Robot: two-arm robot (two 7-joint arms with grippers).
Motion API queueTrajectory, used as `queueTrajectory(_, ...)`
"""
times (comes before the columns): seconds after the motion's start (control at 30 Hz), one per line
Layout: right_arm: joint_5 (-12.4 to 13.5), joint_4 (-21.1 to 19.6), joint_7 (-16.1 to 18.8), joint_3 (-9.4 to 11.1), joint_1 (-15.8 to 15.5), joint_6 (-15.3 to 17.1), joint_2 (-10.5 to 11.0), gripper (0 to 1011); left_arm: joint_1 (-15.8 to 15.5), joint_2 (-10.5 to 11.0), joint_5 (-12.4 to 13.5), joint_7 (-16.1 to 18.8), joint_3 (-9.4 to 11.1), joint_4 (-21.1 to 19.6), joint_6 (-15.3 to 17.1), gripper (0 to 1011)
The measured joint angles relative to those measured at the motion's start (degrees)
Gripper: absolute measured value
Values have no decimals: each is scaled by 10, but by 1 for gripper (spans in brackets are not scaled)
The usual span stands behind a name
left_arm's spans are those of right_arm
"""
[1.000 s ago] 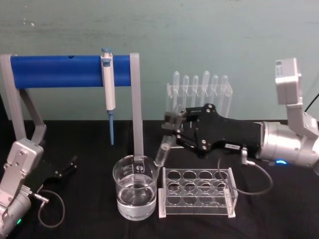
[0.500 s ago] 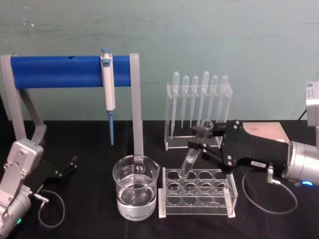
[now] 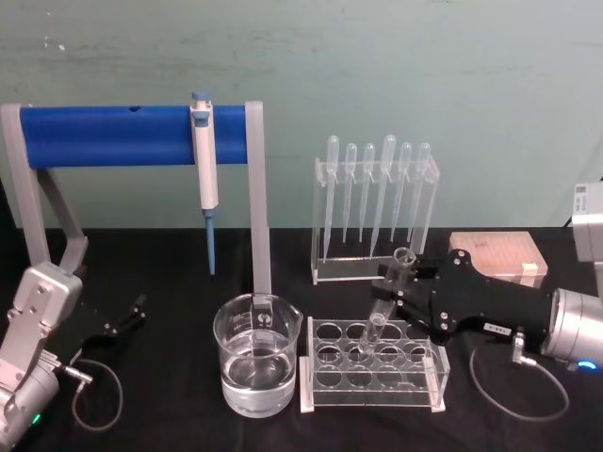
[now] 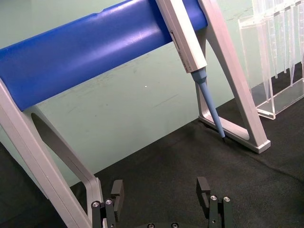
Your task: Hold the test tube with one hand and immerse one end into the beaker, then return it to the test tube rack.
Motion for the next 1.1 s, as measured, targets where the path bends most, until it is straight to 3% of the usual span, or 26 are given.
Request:
queueTrajectory(0.37,-8,31,14,2,5,-12,-16,224,0,0,0,0,0,0,0,1000)
queueTrajectory(0.8,-15,75,33,-14,27,-17,-44,224,0,0,0,0,0,0,0,1000)
queueTrajectory(1.1,-17,85,34,-16,29,-18,-50,224,0,0,0,0,0,0,0,1000)
